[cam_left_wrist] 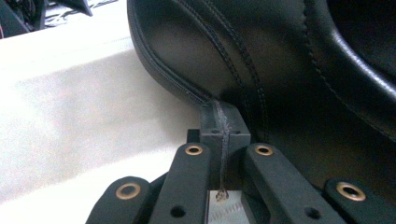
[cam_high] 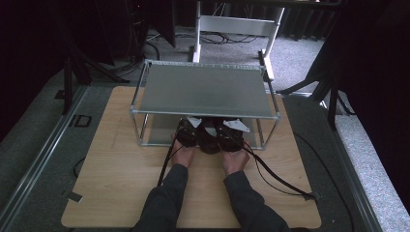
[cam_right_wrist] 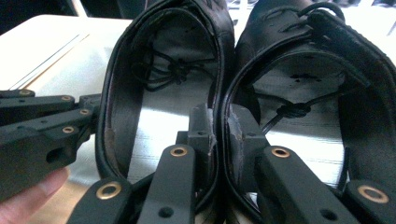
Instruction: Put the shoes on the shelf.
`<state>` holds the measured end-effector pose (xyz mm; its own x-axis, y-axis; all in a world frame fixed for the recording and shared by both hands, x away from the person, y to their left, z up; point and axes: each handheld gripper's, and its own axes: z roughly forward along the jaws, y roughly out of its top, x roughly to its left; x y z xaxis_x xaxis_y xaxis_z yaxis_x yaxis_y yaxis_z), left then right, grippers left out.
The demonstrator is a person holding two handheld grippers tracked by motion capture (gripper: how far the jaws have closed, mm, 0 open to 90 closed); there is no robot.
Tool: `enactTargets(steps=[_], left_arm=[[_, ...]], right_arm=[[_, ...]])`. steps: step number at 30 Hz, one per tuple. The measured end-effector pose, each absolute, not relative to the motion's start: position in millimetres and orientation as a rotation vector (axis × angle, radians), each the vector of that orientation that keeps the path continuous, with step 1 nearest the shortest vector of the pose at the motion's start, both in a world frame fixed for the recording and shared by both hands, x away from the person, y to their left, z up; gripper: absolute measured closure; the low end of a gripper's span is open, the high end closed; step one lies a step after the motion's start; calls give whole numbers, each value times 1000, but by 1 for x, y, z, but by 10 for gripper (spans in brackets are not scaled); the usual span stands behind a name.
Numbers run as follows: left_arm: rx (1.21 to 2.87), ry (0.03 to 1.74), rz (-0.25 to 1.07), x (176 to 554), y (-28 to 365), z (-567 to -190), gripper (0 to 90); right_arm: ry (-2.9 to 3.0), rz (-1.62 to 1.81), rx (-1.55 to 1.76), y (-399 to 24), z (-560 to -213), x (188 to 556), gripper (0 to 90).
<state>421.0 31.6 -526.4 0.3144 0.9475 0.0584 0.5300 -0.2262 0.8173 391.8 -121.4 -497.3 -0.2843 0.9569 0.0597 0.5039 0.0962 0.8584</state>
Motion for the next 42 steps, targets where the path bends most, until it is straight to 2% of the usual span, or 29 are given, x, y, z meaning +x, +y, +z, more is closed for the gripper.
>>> enactTargets(steps=[5, 8, 10, 15, 20, 26, 32, 37, 38, 42], left_arm=[[1882, 1294, 751, 425, 29, -527, 900], [1886, 1299, 736, 428, 28, -529, 900], [1916, 1322, 735, 430, 25, -539, 900], [1928, 1326, 694, 430, 29, -543, 899], [1925, 1319, 674, 430, 31, -543, 897], [1882, 1321, 605, 425, 38, -541, 882], [1900, 1265, 585, 413, 40, -540, 868], [1904, 1257, 578, 411, 40, -541, 868], [1905, 1250, 572, 411, 40, -541, 868], [1898, 1258, 583, 411, 42, -541, 869]], right_arm=[[1814, 1107, 1455, -122, -498, 397, 797], [1800, 1097, 1439, -127, -497, 406, 757], [1823, 1116, 1382, -128, -497, 408, 649], [1777, 1142, 1305, -127, -497, 399, 504], [1796, 1208, 1113, -133, -485, 375, 430], [1771, 1175, 1046, -166, -487, 347, 419], [1919, 1105, 1151, -206, -519, 345, 433], [2068, 1094, 1262, -207, -536, 361, 459], [2039, 1091, 1259, -206, -536, 360, 494], [2034, 1078, 1272, -203, -534, 360, 530]])
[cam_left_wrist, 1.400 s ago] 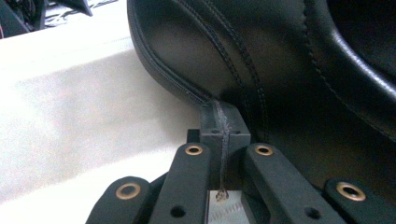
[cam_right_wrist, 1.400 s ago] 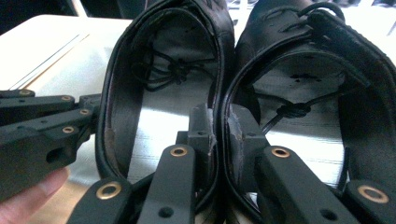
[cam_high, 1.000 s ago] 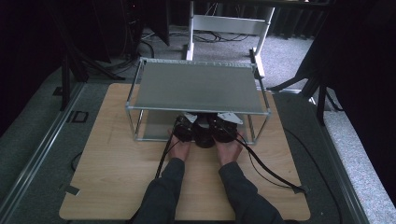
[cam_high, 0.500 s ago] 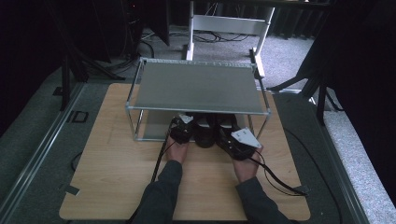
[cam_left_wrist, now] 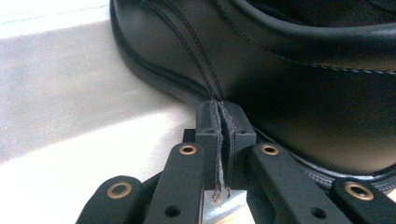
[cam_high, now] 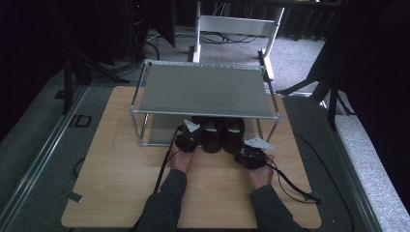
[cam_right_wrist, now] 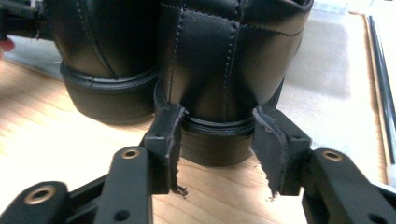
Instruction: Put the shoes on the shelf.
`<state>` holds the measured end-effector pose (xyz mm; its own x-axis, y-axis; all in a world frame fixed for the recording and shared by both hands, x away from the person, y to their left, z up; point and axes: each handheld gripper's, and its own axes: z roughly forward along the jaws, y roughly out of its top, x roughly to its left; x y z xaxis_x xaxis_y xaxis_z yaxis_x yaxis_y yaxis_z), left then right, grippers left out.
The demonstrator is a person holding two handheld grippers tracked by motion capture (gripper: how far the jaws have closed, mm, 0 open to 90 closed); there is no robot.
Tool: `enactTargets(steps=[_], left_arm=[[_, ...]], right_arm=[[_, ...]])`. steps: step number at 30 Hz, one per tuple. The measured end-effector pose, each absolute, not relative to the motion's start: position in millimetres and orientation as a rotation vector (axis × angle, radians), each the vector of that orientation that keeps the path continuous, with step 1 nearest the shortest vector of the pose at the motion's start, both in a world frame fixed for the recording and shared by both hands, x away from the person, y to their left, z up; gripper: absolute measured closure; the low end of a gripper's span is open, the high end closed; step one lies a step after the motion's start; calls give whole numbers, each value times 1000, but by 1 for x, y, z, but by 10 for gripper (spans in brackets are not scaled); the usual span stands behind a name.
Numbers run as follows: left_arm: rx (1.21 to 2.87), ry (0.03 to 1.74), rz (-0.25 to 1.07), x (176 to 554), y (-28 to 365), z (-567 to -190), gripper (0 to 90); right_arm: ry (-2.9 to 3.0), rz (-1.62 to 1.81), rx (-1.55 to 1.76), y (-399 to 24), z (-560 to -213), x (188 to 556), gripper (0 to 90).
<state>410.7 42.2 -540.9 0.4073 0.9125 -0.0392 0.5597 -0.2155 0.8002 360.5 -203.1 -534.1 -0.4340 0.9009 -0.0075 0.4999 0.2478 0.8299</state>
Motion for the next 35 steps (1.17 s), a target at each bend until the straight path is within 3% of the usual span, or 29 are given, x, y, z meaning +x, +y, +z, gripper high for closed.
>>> enactTargets(steps=[7, 12, 20, 21, 35], left_arm=[[1850, 1303, 567, 410, 61, -540, 864], [1869, 1286, 567, 405, 62, -539, 829], [1847, 1253, 539, 385, 72, -530, 802], [1850, 1243, 526, 379, 74, -528, 800], [1922, 1246, 466, 310, 114, -538, 792]], right_arm=[[2084, 1085, 1174, -181, -535, 358, 605], [2087, 1076, 1233, -186, -536, 366, 483], [2093, 1072, 1214, -186, -536, 371, 523], [2095, 1059, 1212, -187, -536, 371, 472], [2194, 965, 1272, -242, -532, 349, 400]])
